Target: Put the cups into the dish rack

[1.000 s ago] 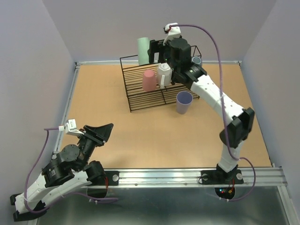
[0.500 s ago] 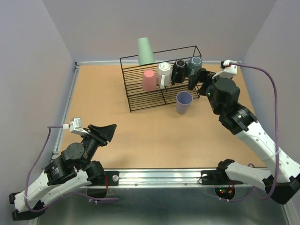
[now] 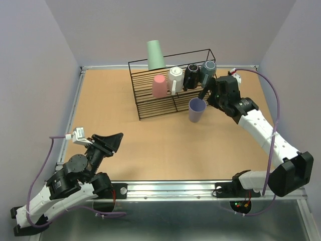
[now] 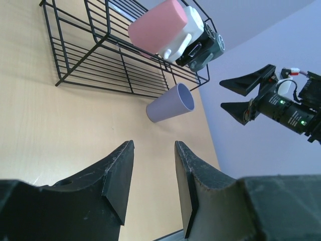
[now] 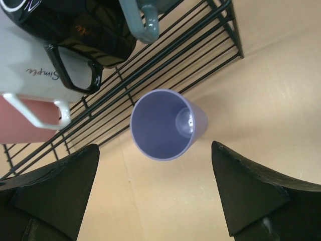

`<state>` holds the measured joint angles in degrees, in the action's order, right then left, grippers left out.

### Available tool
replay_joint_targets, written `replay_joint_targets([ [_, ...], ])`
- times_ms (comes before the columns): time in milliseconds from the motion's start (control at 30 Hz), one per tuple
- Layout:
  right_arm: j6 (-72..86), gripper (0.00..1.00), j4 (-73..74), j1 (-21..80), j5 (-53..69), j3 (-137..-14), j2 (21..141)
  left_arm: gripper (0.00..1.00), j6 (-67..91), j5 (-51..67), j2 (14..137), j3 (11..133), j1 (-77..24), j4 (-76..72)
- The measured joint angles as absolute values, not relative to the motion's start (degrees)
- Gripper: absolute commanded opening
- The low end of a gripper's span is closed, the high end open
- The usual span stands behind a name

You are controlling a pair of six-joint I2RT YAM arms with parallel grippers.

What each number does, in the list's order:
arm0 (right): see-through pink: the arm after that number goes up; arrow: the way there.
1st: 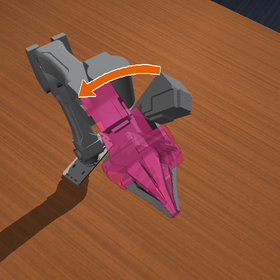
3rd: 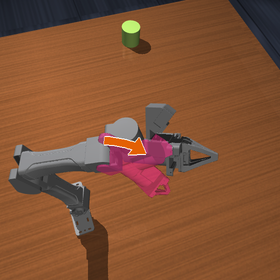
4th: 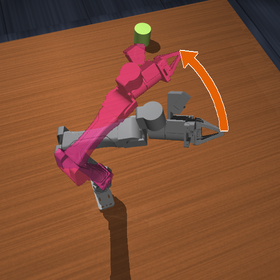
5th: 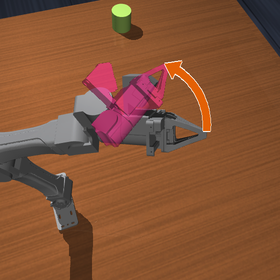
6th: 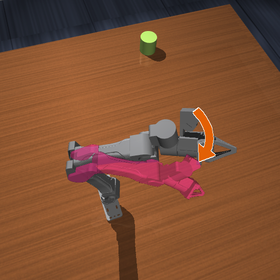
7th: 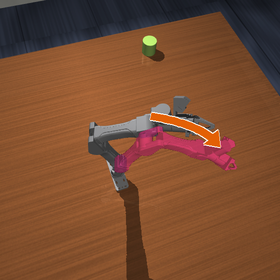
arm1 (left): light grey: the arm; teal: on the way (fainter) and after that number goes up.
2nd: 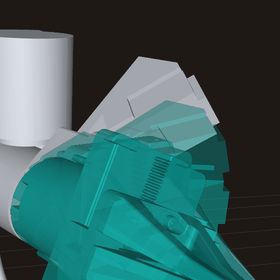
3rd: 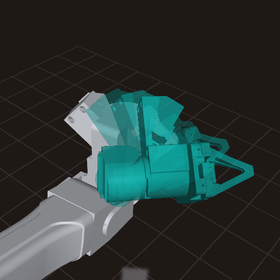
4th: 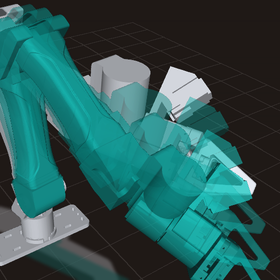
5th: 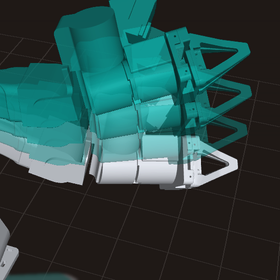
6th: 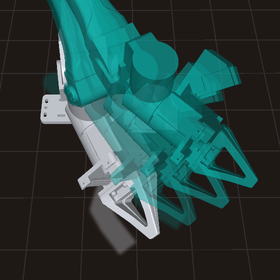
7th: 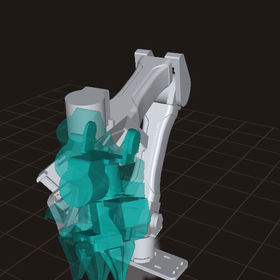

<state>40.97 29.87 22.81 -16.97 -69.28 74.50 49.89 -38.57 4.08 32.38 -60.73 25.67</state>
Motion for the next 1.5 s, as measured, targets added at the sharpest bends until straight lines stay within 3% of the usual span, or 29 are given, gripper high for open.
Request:
replay_joint_targets([
  [400,45.5,0.95,30.5,21.65,-12.56,-67.2,78.35,0.47,50.72,-39.11,3.88,32.36,-60.8,26.0],
  [833,45.41,0.8,30.55,19.84,-12.16,-66.52,85.19,0.47,50.68,-39.05,6.04,32.21,-60.82,25.98],
  [1000,44.95,0.66,29.06,19.84,-11.97,-63.44,85.38,0.47,50.68,-39.05,7.2,32.21,-60.82,25.96],
  [1167,44.77,0.45,28.51,19.84,-11.81,-62.08,85.78,0.47,50.65,-39.03,7.92,31.81,-60.82,25.91],
  [1400,44.16,0.33,27.0,19.84,-11.66,-62.08,86.89,0.47,50.65,-39.0,8.95,31.59,-60.82,25.89],
  [1500,43.66,0.23,26.28,19.84,-11.55,-62.08,87.74,0.47,50.65,-38.98,9.17,31.59,-60.82,25.89],
])
